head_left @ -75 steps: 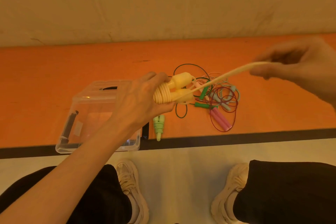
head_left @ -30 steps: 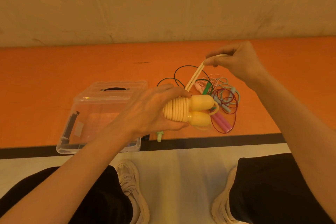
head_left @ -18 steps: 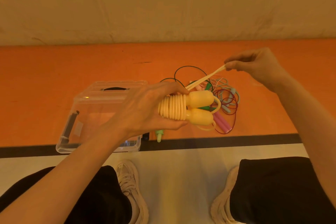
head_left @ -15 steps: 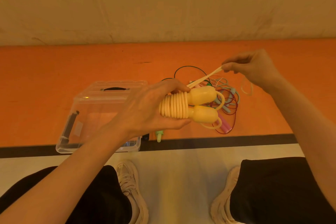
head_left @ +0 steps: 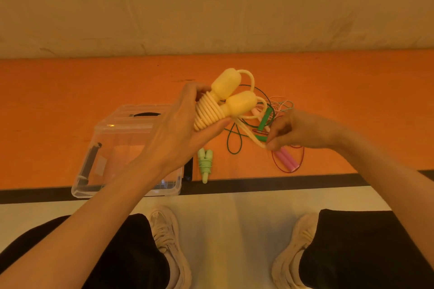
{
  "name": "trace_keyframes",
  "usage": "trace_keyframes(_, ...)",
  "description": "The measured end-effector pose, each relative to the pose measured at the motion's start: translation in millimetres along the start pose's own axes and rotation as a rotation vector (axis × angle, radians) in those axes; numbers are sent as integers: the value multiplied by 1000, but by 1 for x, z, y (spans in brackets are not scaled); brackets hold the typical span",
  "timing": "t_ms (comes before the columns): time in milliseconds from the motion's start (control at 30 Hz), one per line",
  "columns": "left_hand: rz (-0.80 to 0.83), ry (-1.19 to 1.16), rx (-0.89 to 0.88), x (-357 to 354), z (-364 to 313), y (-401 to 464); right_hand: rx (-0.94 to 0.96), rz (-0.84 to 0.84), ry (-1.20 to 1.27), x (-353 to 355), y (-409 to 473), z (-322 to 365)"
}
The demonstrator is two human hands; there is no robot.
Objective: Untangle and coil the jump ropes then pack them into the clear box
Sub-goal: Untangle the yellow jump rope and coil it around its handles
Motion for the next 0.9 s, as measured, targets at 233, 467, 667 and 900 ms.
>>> trace_keyframes(233, -22, 72, 44, -1, 8, 3, 148, 169, 151, -20, -37, 40)
trace_keyframes(467, 5, 246, -48, -2, 8, 4, 214, 57, 334, 4, -59, 49)
trace_keyframes(667, 2, 315, -75, -3, 7, 8, 216, 28, 321, 13, -60, 47)
trace_keyframes(900, 17, 421, -109, -5, 5, 7, 282, 22, 335, 6, -57, 59)
Point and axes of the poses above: each hand's wrist, its own y-axis towards the middle knuckle, its own x-axis out of the back of the hand, z = x × y, the point moved 1 cm from there along y, towards the middle knuckle, and after that the axes turned 1 degree about x, right-handed, at the moved point
